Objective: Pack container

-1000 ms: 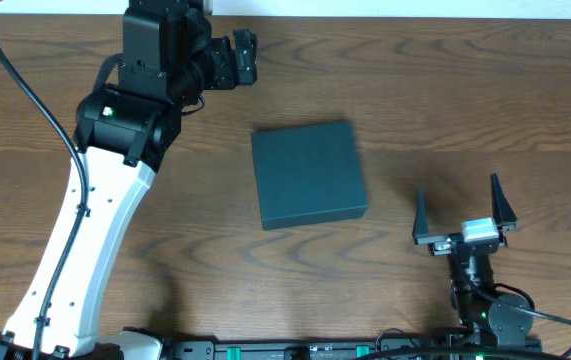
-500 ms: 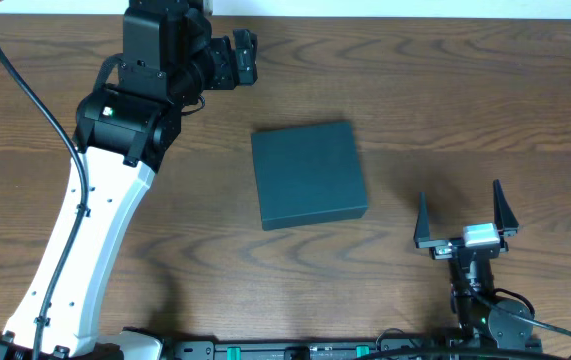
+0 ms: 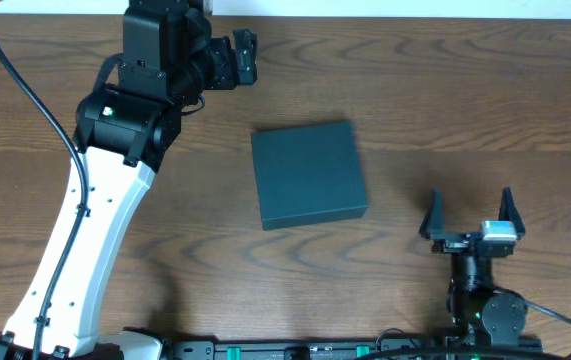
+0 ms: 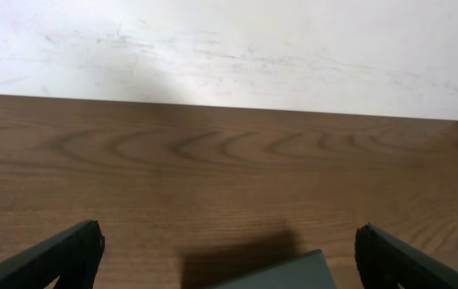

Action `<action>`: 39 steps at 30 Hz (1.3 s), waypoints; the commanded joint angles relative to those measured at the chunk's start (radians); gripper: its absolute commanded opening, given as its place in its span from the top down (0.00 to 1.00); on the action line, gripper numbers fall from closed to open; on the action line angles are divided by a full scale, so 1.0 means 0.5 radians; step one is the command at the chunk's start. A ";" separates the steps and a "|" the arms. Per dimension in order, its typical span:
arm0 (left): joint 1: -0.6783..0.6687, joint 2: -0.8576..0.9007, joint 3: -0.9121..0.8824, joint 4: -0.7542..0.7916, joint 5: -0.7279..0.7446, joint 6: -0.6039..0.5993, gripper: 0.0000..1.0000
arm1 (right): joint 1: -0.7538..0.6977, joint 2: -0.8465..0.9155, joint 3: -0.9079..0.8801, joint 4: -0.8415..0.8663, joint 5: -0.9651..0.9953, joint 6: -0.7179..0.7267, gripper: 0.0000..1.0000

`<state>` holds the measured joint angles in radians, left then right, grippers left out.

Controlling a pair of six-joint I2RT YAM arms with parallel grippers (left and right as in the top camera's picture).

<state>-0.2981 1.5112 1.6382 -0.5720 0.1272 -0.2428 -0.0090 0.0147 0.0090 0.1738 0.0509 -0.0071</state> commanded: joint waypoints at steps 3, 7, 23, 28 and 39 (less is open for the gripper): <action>0.001 0.009 0.015 0.003 -0.002 0.002 0.01 | -0.005 -0.020 -0.008 -0.011 0.262 0.285 0.01; 0.001 0.008 0.015 0.003 -0.002 0.002 0.02 | -0.005 -0.020 -0.008 -0.030 0.287 0.283 0.01; 0.001 0.008 0.015 0.003 -0.002 0.002 0.02 | 0.058 -0.020 -0.008 -0.029 0.022 -0.065 0.01; 0.001 0.009 0.015 0.003 -0.002 0.002 0.02 | 0.058 -0.020 -0.008 -0.047 0.024 -0.063 0.01; 0.001 0.009 0.015 0.003 -0.002 0.002 0.01 | 0.058 -0.018 -0.007 -0.491 0.021 -0.063 0.01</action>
<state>-0.2981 1.5112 1.6382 -0.5720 0.1272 -0.2428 0.0116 0.0113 0.0071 -0.0322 0.0738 -0.0235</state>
